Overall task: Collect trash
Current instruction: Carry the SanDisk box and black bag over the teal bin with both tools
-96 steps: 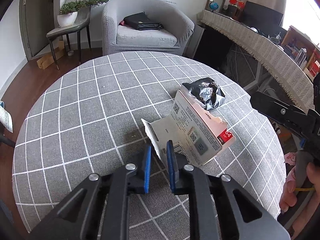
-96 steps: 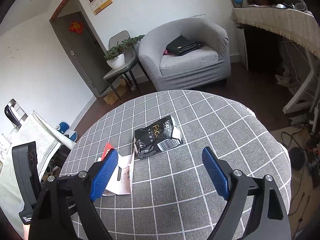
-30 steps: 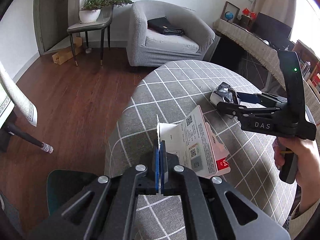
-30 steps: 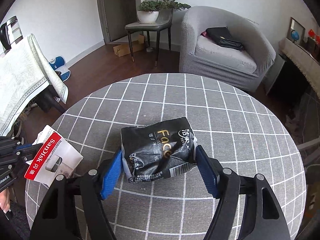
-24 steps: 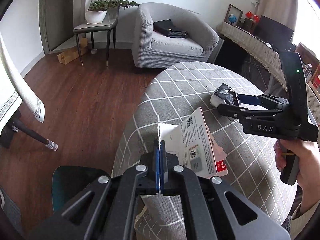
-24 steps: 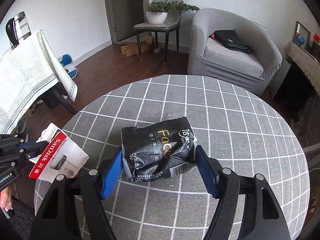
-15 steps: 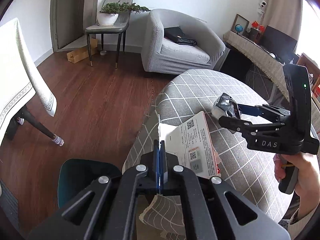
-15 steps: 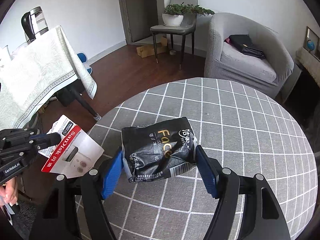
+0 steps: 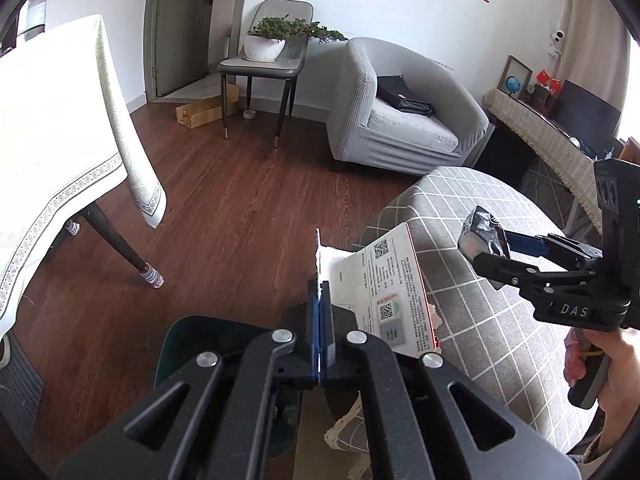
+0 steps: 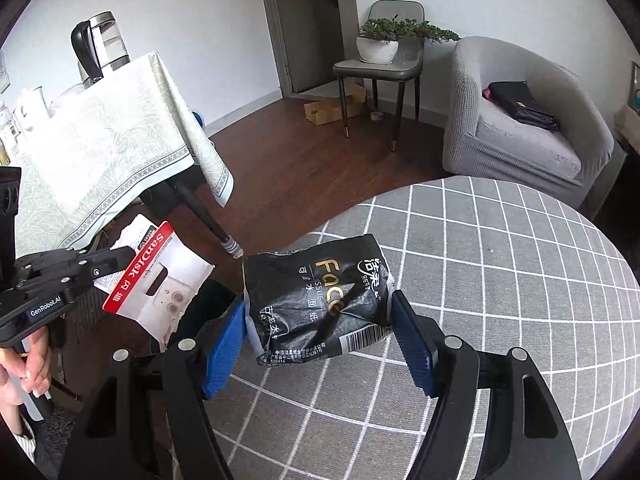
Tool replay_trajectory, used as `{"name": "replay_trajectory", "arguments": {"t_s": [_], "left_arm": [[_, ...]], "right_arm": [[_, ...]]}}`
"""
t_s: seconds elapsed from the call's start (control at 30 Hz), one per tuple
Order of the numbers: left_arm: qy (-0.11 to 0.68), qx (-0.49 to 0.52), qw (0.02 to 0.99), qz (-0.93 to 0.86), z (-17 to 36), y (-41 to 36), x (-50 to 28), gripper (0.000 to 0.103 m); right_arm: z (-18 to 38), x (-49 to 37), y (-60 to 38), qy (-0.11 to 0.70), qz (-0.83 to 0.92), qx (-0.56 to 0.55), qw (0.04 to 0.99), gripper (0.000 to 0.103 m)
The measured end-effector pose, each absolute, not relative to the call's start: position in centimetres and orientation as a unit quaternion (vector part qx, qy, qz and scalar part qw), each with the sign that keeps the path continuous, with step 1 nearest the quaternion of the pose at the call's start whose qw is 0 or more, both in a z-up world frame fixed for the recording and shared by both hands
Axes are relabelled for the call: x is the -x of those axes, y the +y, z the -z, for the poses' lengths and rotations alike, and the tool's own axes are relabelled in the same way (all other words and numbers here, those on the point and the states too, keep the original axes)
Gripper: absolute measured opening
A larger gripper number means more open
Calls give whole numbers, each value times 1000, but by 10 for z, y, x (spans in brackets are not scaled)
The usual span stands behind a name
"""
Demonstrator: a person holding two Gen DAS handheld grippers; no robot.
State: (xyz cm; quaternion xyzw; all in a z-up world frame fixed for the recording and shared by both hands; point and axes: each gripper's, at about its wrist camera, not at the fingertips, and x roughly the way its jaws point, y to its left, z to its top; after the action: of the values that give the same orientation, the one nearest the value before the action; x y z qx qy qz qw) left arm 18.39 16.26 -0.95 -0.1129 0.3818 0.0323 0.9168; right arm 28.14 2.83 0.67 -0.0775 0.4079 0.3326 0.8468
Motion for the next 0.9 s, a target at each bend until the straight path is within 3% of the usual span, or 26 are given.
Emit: {"name": "replay_trajectory", "arguments": {"t_s": [0.9], "left_arm": [[489, 96, 860, -107, 105, 268, -158, 1]], "right_arm": [[4, -258, 153, 415, -418, 71, 805, 71]]}}
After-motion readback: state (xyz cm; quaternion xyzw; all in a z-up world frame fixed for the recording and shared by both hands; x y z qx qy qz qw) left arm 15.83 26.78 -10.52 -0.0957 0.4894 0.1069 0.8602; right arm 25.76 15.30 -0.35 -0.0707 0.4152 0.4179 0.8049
